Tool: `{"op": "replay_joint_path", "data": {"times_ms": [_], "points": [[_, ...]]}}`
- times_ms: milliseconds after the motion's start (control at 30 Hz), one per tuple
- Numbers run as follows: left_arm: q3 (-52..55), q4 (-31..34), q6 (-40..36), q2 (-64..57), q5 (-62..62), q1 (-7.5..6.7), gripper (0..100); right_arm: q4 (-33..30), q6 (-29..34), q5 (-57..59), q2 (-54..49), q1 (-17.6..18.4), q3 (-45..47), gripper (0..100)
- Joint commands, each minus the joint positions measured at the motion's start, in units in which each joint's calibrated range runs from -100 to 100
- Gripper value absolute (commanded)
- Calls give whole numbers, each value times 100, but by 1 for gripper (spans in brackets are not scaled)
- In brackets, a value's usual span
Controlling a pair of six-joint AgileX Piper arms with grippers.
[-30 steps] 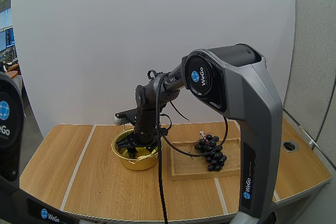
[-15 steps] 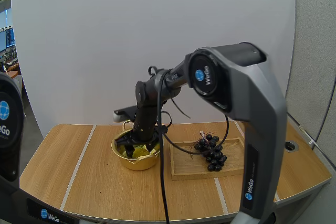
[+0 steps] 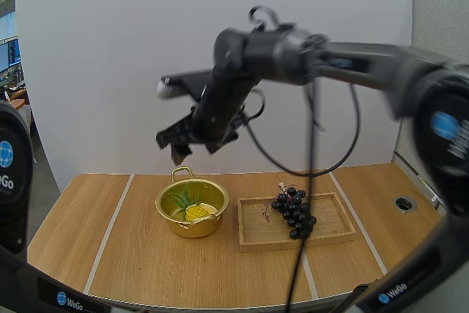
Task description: Open the pot, put the pineapple inside, and close it
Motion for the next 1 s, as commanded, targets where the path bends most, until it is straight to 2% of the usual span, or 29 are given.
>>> {"op": "replay_joint_path", "data": {"times_ms": [0,33,67,167,233,267,633,967], "points": [[-27,-1,-17,-22,-207,-13,0,-235,-45,322,-1333,1,441,100],[-27,-1,-17,-22,-207,-13,0,-247,-45,342,-1507,1,498,100],[-27,-1,-17,-22,-207,-13,0,-251,-45,465,-1713,1,584,96],[-27,-1,-17,-22,-207,-13,0,-240,-45,909,-2178,1,712,47],[-27,-1,-17,-22,-207,-13,0,-231,-45,1123,-2425,1,762,5],[-27,-1,-17,-22,-207,-13,0,-231,-45,1190,-2553,1,761,0],[-27,-1,-17,-22,-207,-13,0,-203,-6,1449,-3653,1,761,0],[-27,-1,-17,-22,-207,-13,0,-235,-6,1449,-3866,1,761,0]]}}
